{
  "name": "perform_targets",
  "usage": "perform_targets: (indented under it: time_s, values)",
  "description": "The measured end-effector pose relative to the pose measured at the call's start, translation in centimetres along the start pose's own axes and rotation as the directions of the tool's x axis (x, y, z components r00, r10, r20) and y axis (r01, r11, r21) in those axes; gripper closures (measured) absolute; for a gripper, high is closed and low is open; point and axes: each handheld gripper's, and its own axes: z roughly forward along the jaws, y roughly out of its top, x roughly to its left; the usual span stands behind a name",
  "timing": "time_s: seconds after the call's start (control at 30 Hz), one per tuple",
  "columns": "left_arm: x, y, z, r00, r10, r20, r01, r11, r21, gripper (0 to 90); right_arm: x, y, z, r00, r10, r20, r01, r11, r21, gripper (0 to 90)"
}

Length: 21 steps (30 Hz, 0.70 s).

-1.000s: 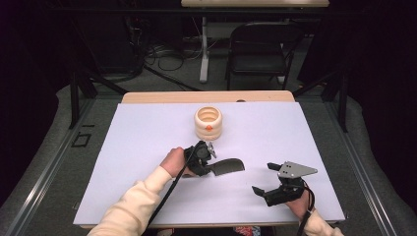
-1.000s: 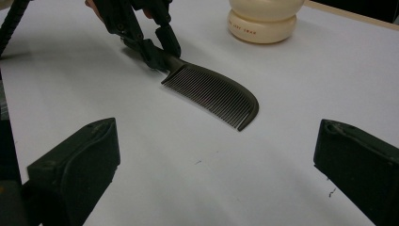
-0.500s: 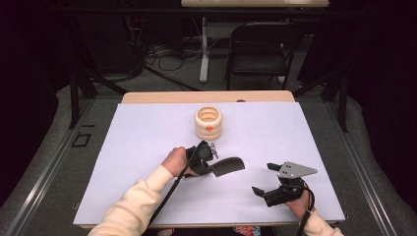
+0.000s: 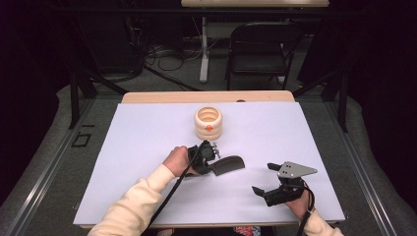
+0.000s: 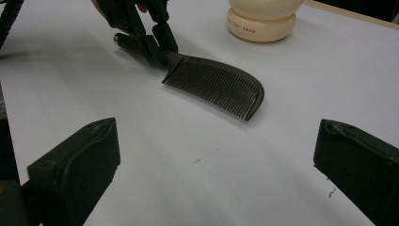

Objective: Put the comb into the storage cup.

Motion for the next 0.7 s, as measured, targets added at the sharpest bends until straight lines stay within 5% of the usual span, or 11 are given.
perform_targets:
  time_s: [0.23, 0.7]
  values:
    - [-0.1, -0.8, -0.9, 0.9998, -0.018, 0.003, 0.018, 0.997, -0.075, 72.7, -0.1, 0.0, -0.1, 1.0, -0.002, 0.003, 0.002, 1.0, -0.001, 0.5]
    - [-0.1, -2.7, -2.0, 0.9974, -0.072, -0.006, 0.069, 0.9784, -0.195, 72.8, -0.1, 0.0, -0.1, 1.0, -0.001, 0.003, 0.001, 1.0, -0.003, 0.5]
